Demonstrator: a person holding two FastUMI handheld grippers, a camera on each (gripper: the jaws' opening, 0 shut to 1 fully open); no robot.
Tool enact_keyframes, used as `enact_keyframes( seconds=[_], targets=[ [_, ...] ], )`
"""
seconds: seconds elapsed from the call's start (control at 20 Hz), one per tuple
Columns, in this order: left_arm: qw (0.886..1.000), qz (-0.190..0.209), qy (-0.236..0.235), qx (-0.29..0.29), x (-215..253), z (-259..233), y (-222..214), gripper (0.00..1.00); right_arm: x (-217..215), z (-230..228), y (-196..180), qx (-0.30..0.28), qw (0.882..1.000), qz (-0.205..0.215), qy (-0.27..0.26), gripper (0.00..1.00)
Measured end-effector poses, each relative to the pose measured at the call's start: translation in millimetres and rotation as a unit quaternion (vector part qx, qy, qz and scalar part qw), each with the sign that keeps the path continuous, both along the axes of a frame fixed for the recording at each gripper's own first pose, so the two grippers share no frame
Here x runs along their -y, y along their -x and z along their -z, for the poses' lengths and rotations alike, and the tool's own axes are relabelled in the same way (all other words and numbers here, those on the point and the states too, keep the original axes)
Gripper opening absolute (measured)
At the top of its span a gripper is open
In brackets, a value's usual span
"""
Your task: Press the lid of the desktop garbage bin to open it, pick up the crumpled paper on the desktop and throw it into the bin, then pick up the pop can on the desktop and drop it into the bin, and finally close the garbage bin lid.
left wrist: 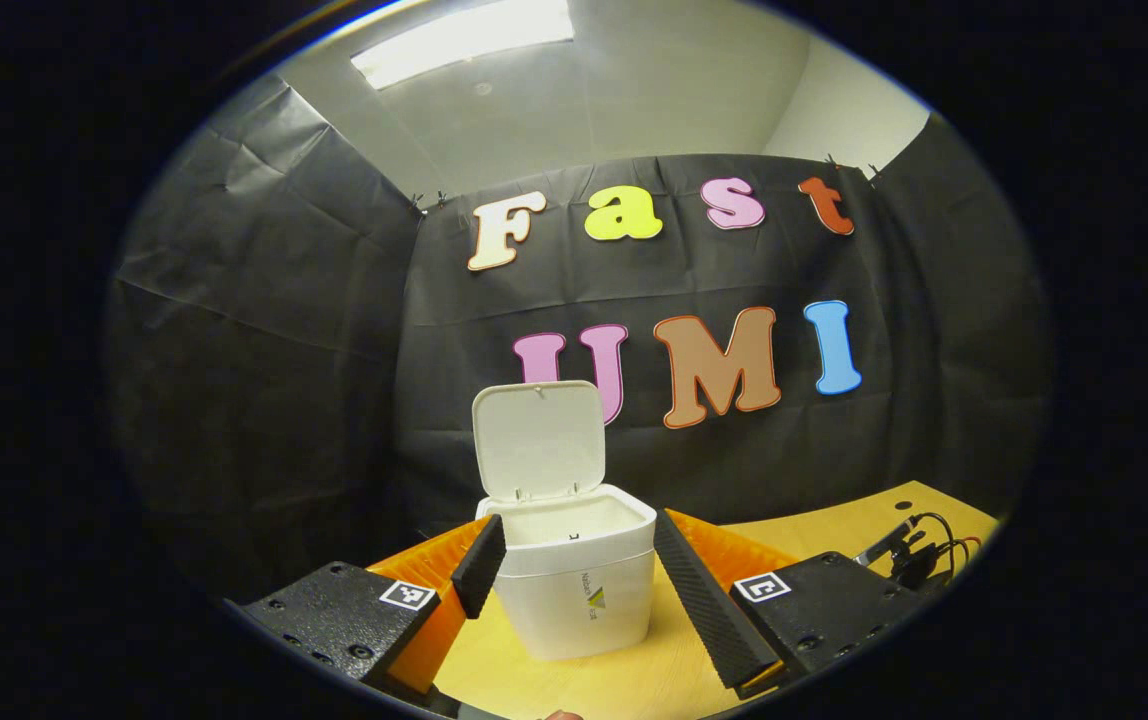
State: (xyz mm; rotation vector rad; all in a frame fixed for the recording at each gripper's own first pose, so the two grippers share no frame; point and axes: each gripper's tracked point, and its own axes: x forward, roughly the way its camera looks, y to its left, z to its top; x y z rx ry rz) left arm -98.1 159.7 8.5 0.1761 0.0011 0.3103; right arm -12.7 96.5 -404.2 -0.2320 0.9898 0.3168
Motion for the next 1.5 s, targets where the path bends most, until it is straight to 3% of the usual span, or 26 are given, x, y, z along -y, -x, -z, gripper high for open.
enact_keyframes(
  seconds=[0.15, 0.2, 0.4, 0.7, 1.2, 1.5],
  targets=[
    [1.0, 0.001, 0.007, -0.001, -0.2, 1.4, -0.1, 0.92, -0.9, 1.1, -1.6, 0.002, 1.0, -0.004, -0.001, 0.12],
    [1.0, 0.002, 0.009, 0.0, 0.0, 1.7, -0.8, 0.92, -1.1, 0.1, -1.6, 0.001, 1.0, -0.013, 0.002, 0.09],
    [1.0, 0.003, 0.011, 0.004, -2.0, -0.1, -0.9, 0.92, -9.0, -20.2, -6.7, 0.028, 0.999, -0.027, -0.002, 0.07],
    [1.0, 0.007, 0.022, 0.004, -5.3, 4.6, -2.1, 0.92, -41.5, -121.6, -42.8, 0.135, 0.989, -0.053, -0.039, 0.07],
    [0.999, -0.005, 0.034, -0.002, -37.6, 12.1, 12.0, 0.92, -145.3, -271.2, -89.3, 0.268, 0.948, -0.107, -0.134, 0.07],
    [0.998, -0.037, 0.041, -0.004, -79.7, 16.8, 31.2, 0.92, -227.0, -315.1, -97.0, 0.302, 0.927, -0.151, -0.163, 0.06]
  ],
)
